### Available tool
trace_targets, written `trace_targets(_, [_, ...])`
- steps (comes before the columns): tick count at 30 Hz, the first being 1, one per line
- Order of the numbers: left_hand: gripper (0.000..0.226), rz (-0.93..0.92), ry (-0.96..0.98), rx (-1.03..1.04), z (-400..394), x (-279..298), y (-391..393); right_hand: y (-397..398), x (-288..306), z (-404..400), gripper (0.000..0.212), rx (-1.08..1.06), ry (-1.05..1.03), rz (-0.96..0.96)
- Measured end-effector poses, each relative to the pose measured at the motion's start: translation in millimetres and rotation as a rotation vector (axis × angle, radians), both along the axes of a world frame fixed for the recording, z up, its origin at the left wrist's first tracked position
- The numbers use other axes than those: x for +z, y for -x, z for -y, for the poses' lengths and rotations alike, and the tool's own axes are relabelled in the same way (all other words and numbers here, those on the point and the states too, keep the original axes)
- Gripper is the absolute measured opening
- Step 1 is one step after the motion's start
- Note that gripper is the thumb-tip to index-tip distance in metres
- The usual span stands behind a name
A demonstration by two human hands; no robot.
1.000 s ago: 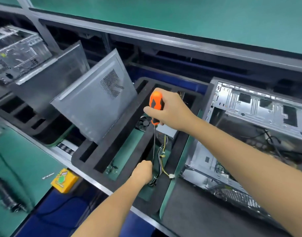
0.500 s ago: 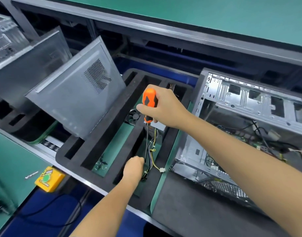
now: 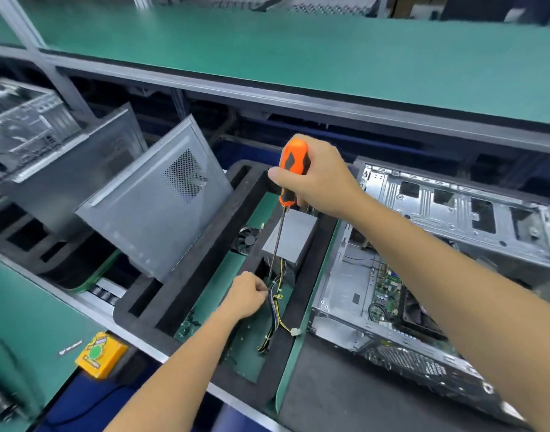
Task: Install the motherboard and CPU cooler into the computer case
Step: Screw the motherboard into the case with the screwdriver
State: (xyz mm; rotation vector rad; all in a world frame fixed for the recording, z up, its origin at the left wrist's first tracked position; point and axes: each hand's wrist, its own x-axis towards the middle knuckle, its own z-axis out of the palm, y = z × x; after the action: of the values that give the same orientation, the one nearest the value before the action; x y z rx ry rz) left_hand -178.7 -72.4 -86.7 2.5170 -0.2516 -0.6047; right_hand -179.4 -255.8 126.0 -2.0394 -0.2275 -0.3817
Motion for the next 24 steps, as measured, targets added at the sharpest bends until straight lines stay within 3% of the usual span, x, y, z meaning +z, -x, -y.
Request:
trace_targets(3, [0.013, 0.029, 0.312, 0.165, 4, 30, -15, 2, 22, 17, 0.025, -0.048, -0.046, 0.058])
trace_targets(6, [0.021, 0.012, 0.541, 0.103, 19, 63, -25, 5, 44, 33, 0.026, -0.082, -0.082, 0.106])
trace_targets(13, [0.021, -0.05, 0.754, -0.076, 66, 99, -32, 30, 99, 83, 0.031, -0.282, -0.082, 0.259])
trace_targets(24, [0.023, -0.189, 0.931, -0.309, 169, 121, -16, 111, 144, 168, 0.029, -0.574, -0.051, 0.392])
